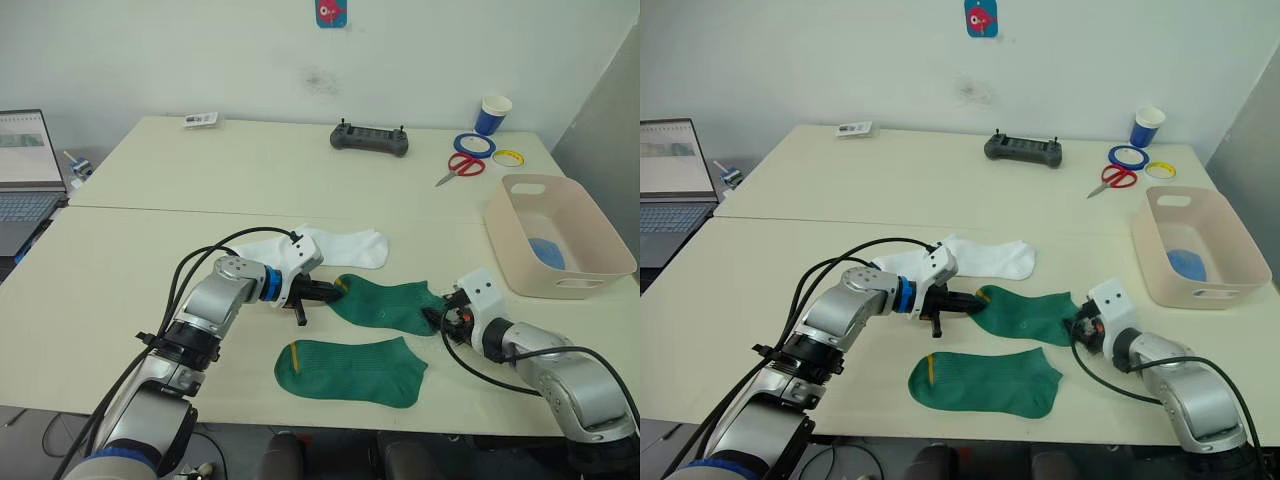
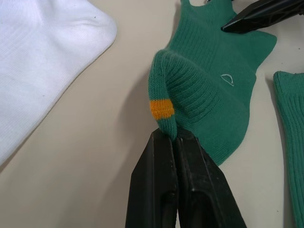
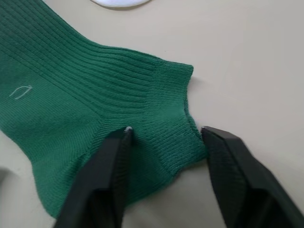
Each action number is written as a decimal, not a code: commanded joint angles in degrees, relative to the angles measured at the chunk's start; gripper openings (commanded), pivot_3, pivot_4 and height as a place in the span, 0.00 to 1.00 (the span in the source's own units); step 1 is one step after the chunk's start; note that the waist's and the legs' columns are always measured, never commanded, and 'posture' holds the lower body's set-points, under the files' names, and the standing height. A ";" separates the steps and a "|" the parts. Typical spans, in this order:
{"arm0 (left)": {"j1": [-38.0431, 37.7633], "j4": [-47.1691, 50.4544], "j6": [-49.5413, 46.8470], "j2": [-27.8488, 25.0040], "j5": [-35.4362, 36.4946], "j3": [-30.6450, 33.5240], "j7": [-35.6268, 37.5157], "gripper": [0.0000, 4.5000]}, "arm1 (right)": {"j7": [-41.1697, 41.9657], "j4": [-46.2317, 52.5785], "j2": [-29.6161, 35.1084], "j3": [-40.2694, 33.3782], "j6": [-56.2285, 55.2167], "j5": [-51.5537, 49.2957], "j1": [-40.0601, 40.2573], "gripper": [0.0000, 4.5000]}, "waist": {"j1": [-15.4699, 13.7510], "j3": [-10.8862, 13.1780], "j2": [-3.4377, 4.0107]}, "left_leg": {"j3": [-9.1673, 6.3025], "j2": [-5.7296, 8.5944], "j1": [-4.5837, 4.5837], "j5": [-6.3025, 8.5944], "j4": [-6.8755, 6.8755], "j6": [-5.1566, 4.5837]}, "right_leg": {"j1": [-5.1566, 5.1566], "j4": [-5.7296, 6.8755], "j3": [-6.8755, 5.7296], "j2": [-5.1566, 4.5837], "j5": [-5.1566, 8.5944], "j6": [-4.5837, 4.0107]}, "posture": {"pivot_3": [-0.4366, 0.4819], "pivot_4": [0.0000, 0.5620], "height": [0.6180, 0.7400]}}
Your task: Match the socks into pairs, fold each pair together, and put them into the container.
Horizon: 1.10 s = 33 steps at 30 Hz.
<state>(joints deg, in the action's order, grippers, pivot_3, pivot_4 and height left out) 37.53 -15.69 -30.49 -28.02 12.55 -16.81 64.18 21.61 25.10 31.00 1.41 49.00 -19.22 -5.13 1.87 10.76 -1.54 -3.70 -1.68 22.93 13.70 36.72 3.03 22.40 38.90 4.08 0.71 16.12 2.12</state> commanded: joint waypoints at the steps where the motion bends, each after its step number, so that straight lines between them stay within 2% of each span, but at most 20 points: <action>1: -0.35 2.64 0.07 -0.81 -0.08 1.12 -0.08 0.00 | 0.22 2.91 -0.53 -0.45 0.36 -0.47 0.36 0.23 | 0.00 0.00 0.00 | 0.00 0.00 0.00 0.00 0.01 0.00 | 0.00 0.01 0.00 0.00 0.00 0.00 | 0.48 0.27 1.00; 4: -0.49 2.96 -0.04 -1.19 -0.06 1.17 0.14 0.00 | 0.49 4.20 -0.85 -0.70 -0.12 -0.54 0.74 0.01 | 0.00 0.00 0.00 | 0.00 0.00 0.00 0.00 0.01 0.00 | 0.00 0.01 0.00 0.00 0.00 0.00 | 0.48 0.27 1.00; 8: -0.43 4.62 -1.23 -2.87 0.87 1.67 1.41 0.00 | 1.33 8.08 -0.24 -1.35 -1.83 -0.57 1.23 0.01 | 0.00 0.00 0.00 | -0.01 0.00 0.01 0.00 0.00 0.00 | 0.00 0.01 -0.01 0.00 0.00 0.00 | 0.48 0.27 1.00; 12: 0.13 9.65 -6.42 -7.00 4.97 3.76 5.46 0.00 | 3.30 15.80 -0.54 -4.53 0.23 -5.64 0.80 0.01 | 0.20 0.02 0.03 | -0.02 -0.02 0.00 0.00 0.00 0.00 | 0.02 0.01 -0.01 0.02 0.00 0.00 | 0.48 0.27 1.00; 16: 0.09 17.26 -16.52 -14.38 12.67 7.19 11.34 0.00 | 3.58 24.80 -0.31 -8.71 6.93 -14.64 0.60 0.01 | 0.34 0.03 0.05 | -0.07 -0.08 0.02 0.00 -0.03 0.00 | 0.04 0.02 -0.05 0.06 0.01 -0.01 | 0.48 0.27 1.00; 20: -3.48 25.73 -27.01 -22.85 21.31 10.79 15.30 0.00 | 1.67 31.55 -1.25 -12.42 12.72 -25.71 3.21 0.01 | 0.58 0.04 0.06 | -0.10 -0.10 -0.01 0.00 -0.11 0.00 | 0.02 0.00 -0.08 0.04 0.11 -0.15 | 0.48 0.27 1.00; 23: -7.37 29.60 -30.71 -27.40 25.21 11.92 16.86 0.00 | -0.69 33.49 -0.99 -13.91 15.57 -33.15 5.44 0.01 | 0.66 0.04 0.06 | -0.11 -0.10 -0.03 0.00 -0.21 0.00 | 0.03 0.00 -0.11 0.01 0.17 -0.21 | 0.48 0.27 1.00; 27: -14.42 32.74 -30.06 -31.05 24.61 9.17 16.34 0.00 | -2.32 33.72 1.90 -12.06 17.32 -35.57 10.56 0.01 | 0.61 0.05 0.07 | -0.09 -0.10 -0.08 0.00 -0.28 0.00 | 0.04 0.00 -0.09 -0.02 0.31 -0.46 | 0.48 0.27 1.00; 33: -17.54 29.58 -24.69 -29.09 17.97 3.60 11.13 0.00 | -4.50 30.72 5.17 -7.45 15.30 -29.37 13.39 0.01 | 0.41 0.05 0.07 | -0.08 -0.10 -0.08 0.00 -0.29 0.00 | 0.11 0.01 -0.08 -0.03 0.40 -0.63 | 0.48 0.27 1.00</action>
<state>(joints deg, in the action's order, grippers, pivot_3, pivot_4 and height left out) 19.69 14.33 -56.94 -57.30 31.98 -12.64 76.23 17.42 54.87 35.65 -6.52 66.16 -49.86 8.16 2.28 10.80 -1.47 -3.77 -1.78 22.88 13.70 36.43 3.03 22.54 38.92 4.00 0.69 16.52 1.48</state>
